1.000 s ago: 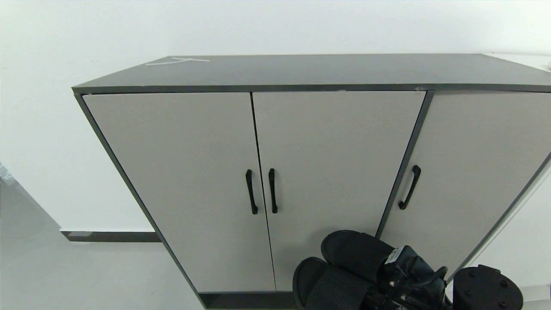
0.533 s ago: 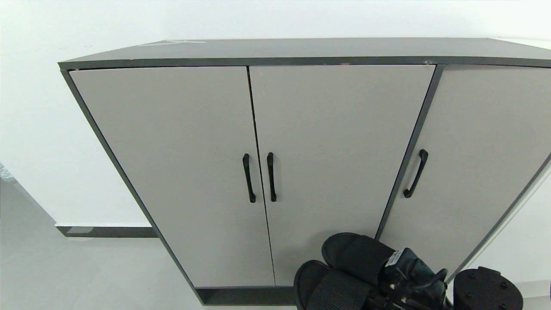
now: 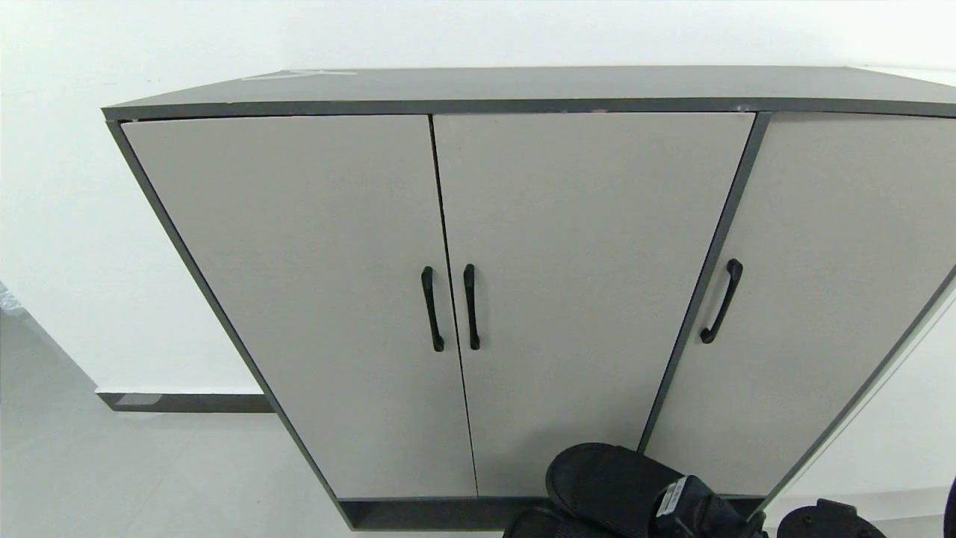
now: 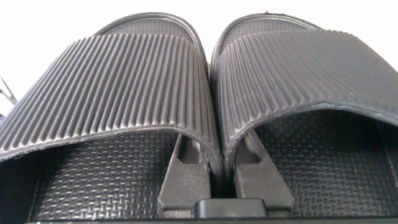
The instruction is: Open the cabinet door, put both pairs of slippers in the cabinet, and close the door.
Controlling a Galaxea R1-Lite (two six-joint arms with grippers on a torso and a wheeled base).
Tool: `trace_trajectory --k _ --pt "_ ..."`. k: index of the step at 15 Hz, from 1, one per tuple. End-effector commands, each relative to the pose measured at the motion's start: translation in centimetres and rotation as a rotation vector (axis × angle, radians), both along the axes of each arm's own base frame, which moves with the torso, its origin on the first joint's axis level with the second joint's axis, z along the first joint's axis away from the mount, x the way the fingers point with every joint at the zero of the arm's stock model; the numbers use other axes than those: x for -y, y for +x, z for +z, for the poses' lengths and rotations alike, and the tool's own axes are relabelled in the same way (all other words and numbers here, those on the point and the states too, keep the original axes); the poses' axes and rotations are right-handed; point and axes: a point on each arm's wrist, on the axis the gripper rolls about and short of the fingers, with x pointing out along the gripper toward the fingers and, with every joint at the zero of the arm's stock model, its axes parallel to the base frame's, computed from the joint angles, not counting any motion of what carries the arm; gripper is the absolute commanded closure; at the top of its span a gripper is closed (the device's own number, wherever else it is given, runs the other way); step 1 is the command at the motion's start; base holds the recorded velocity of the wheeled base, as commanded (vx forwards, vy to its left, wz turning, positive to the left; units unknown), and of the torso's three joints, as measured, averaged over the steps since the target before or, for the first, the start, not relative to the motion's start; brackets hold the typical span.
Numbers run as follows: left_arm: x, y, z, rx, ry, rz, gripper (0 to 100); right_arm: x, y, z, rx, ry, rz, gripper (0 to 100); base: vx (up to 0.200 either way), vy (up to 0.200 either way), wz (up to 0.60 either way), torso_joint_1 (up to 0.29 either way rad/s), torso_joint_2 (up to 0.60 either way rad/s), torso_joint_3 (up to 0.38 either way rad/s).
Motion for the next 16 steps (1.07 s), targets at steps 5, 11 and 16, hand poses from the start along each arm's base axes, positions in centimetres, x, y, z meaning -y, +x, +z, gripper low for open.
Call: trace_trajectory --k 5,11,16 --pt "0.0 1.9 8.2 0.039 -0.134 -0.080 0 -0.2 0.1 0.2 0.014 0.007 0.005 100 0.000 0.000 0.00 0.000 0.00 0.000" --pt "4.2 13.1 15.7 -0.145 -0.102 -0.579 0 -0.6 0.5 0.3 0.025 0.021 -0.001 100 0.000 0.000 0.00 0.000 0.00 0.000" --pt "9.7 21.4 12.8 -0.097 0.000 -0.493 0 -0.9 0.8 -0.1 0.021 0.011 -0.006 100 0.000 0.000 0.00 0.000 0.00 0.000"
